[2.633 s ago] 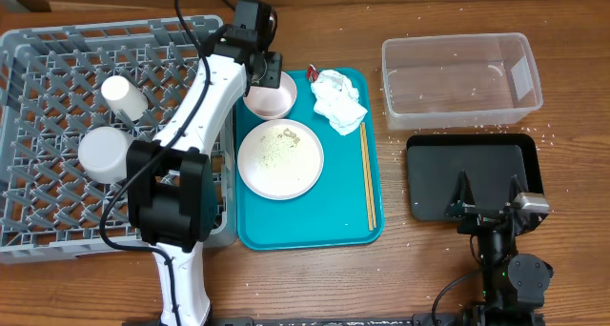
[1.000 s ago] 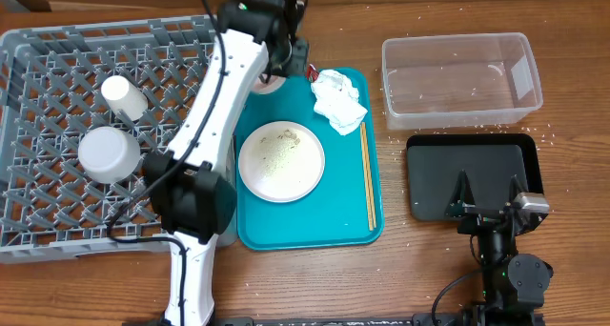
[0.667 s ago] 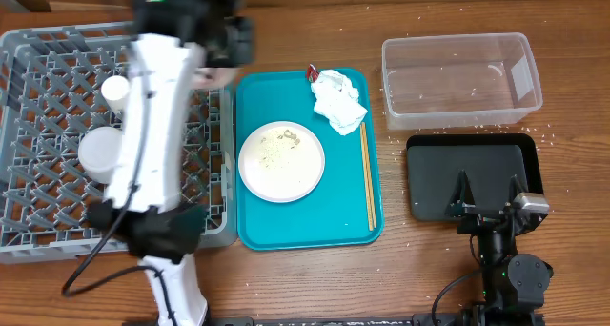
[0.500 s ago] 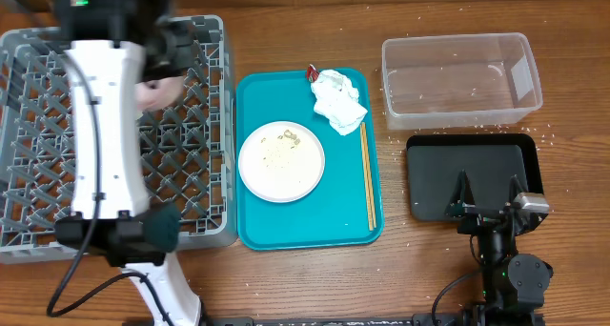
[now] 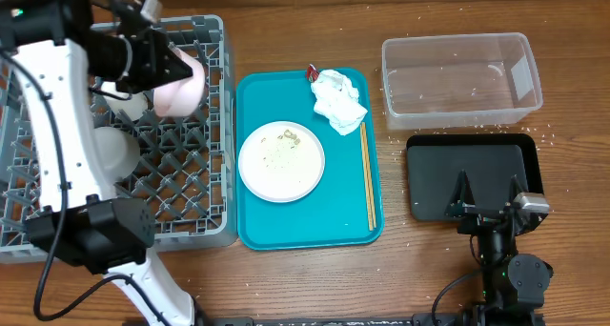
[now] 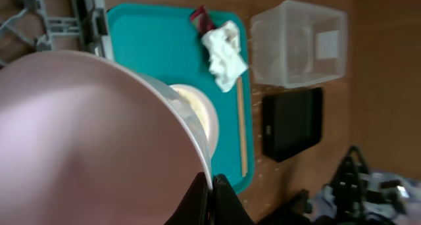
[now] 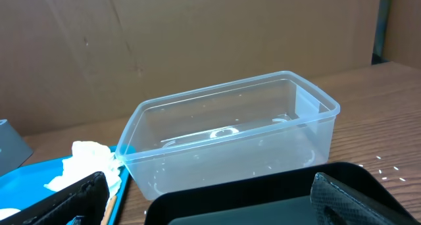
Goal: Sort waste into correct bins and load items into the dishwasher
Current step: 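Lift the pink bowl and carry it over the dish rack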
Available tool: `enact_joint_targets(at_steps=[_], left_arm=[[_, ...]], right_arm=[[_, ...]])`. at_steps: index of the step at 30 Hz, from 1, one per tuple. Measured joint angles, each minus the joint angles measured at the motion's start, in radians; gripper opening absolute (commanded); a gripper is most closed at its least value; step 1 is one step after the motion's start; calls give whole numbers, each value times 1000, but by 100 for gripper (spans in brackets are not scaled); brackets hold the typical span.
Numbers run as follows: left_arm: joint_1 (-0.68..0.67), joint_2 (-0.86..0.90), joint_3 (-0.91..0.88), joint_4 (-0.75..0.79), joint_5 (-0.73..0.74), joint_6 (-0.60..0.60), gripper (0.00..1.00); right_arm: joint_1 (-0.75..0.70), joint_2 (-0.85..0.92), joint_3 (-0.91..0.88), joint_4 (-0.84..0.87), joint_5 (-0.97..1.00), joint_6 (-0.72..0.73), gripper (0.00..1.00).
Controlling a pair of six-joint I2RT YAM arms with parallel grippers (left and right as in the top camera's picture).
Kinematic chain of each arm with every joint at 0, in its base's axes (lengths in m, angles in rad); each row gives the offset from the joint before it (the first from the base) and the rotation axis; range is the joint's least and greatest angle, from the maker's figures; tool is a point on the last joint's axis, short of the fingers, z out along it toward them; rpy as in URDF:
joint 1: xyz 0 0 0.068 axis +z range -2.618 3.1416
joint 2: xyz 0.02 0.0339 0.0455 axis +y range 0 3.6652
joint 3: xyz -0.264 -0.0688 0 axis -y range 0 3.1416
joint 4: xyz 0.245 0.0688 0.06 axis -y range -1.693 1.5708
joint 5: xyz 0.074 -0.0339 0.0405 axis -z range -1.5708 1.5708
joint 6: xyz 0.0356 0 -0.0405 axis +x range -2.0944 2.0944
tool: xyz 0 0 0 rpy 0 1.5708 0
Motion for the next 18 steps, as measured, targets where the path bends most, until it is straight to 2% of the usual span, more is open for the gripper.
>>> enact_joint_targets(at_steps=[4,7,18], left_arm=[[116,0,0,1,146,37,4],[194,0,0,8,198,61,4],[340,37,-4,326,307,89,4]], right_arm=[[0,0,0,0,0,0,100],[0,0,0,0,0,0,100],[0,0,0,0,0,0,100]])
